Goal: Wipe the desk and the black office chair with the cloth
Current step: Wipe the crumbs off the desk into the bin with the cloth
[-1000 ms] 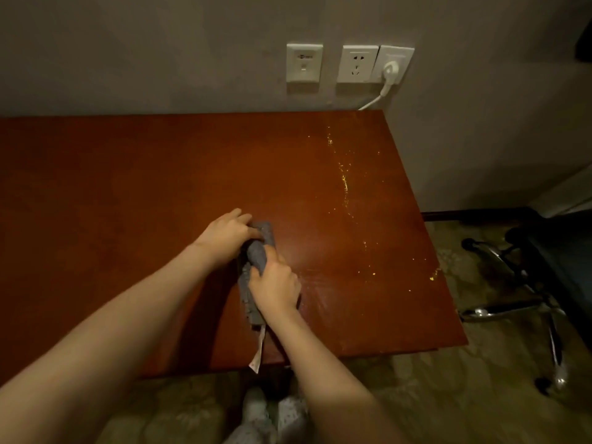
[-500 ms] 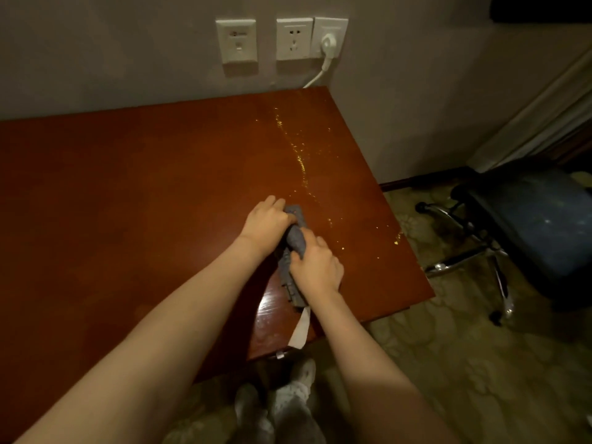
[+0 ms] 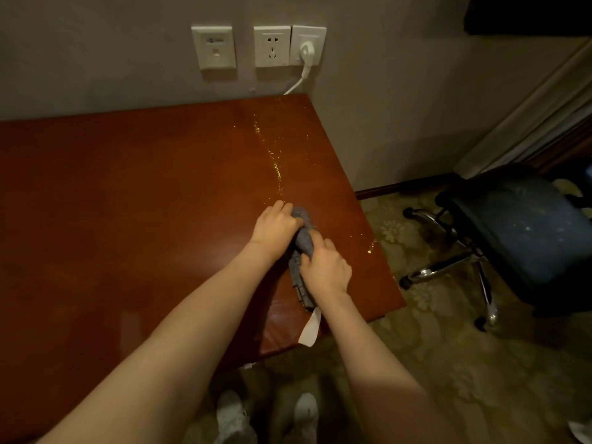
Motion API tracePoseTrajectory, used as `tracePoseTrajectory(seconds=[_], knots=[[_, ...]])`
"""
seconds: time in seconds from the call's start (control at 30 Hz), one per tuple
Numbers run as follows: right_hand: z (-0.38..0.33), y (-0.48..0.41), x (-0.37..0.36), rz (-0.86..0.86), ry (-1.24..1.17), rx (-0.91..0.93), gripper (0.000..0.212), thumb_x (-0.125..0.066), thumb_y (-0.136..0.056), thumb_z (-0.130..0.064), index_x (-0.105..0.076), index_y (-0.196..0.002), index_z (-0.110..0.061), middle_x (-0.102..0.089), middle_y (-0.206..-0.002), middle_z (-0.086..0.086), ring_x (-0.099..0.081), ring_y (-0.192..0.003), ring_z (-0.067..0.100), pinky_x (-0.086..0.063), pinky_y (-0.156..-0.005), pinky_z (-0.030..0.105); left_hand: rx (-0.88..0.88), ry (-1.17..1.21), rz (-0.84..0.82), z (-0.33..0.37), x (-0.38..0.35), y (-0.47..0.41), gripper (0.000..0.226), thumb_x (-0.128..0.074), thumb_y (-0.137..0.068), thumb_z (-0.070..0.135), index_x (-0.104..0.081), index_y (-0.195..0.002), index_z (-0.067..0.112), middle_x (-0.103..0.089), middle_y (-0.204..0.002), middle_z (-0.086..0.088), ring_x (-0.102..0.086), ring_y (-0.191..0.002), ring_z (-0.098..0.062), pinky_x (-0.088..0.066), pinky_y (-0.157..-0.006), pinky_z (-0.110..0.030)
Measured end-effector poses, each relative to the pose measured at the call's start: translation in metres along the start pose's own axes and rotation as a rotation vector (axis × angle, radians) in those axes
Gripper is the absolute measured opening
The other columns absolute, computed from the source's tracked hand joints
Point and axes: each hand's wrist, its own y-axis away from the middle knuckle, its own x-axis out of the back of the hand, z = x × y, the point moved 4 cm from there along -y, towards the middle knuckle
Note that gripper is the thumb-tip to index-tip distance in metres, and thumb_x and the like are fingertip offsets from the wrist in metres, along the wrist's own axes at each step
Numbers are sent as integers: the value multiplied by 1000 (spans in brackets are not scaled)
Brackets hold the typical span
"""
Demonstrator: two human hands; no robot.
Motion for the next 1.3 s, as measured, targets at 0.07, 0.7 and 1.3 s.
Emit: tracePoseTrajectory(seconds=[0.07,0.7,1.3], knots=[[3,1,6,-10,35,24,48,-49,-95,-27,-34,-140,-24,-50,-125,8,-57,-108,31,-46,-79,36,-39,-6,2,5,8,-1,38,-41,-97,15,-48,-133,24,-46,-124,-6,-39,-118,-25,-36,-94,-32],[-66,102,-61,-294,-72,453,53,-46,-96,-29,-27,-144,-19,-46,-134,9,-56,-111,33,-47,-84,40,216,-82,-240,-51,-15,161,47,-47,-93,9,-45,-137,27,-46,-116,-4,-41,-108,-24,-39,-85,-31],[91,37,25,-74,12,279,50,-52,-91,-25,-39,-139,-27,-53,-126,3,-56,-112,26,-45,-85,34,121,28,-43,90,11,48,36,-52,-88,17,-55,-124,17,-48,-121,-8,-41,-117,-25,-40,-90,-31]])
